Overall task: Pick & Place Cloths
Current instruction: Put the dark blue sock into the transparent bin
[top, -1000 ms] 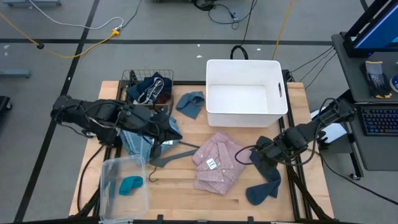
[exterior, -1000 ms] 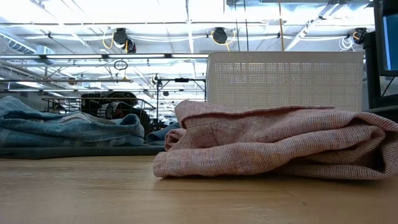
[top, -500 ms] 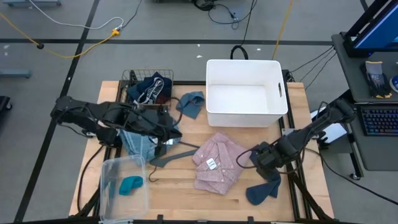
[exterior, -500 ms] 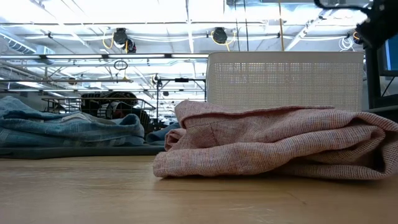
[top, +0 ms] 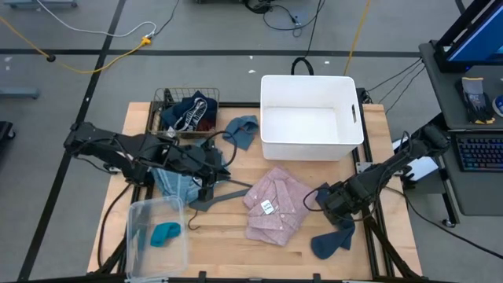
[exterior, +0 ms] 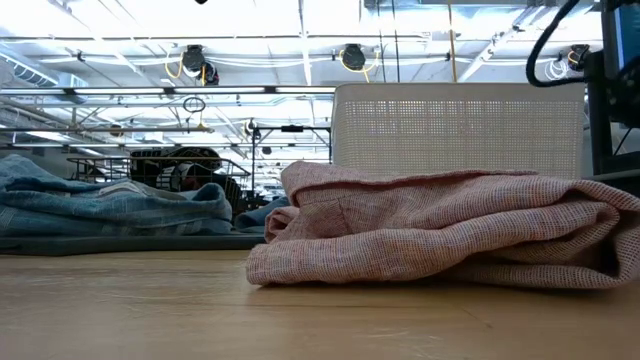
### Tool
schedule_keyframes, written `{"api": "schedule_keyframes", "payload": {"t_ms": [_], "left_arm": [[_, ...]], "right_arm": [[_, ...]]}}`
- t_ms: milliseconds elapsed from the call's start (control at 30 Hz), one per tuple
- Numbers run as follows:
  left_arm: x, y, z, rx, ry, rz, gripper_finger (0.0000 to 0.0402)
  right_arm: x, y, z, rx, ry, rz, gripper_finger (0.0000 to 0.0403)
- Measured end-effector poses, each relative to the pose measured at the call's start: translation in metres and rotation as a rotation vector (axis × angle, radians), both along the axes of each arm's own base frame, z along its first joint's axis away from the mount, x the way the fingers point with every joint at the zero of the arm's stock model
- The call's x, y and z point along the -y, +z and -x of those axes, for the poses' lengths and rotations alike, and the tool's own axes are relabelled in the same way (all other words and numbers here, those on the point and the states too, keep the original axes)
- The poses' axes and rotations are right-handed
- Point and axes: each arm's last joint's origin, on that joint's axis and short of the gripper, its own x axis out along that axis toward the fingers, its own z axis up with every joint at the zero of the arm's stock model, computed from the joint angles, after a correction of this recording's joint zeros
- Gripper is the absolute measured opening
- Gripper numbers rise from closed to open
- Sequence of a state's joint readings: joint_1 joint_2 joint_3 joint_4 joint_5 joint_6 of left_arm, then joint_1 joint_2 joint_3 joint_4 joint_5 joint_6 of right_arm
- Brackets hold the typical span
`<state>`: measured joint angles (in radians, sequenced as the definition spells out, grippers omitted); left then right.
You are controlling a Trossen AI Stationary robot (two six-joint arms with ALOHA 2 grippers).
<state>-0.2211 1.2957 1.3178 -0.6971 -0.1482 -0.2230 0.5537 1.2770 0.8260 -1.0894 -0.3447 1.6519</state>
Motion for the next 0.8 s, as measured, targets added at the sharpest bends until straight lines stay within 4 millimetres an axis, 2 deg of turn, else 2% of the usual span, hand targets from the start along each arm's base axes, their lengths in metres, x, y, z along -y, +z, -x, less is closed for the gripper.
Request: {"api": "schedule_keyframes", "payload": {"t_ms": [400, 600, 800], "left_arm": [[-0.001, 0.0, 0.0, -0.001, 0.008, -0.02, 0.017], [-0.001, -0.001, 0.001, -0.007, 0.008, -0.022, 0.0197], [-0.001, -0.001, 0.001, -0.007, 0.008, -0.022, 0.0204]], "right_arm": [[0.002, -0.033, 0.005, 0.002, -0.153, -0.031, 0.0302], [0.003, -0.05, 0.008, -0.002, -0.2, -0.086, 0.0299], [0.002, -0.062, 0.01, -0.008, -0.248, -0.161, 0.0278]]}}
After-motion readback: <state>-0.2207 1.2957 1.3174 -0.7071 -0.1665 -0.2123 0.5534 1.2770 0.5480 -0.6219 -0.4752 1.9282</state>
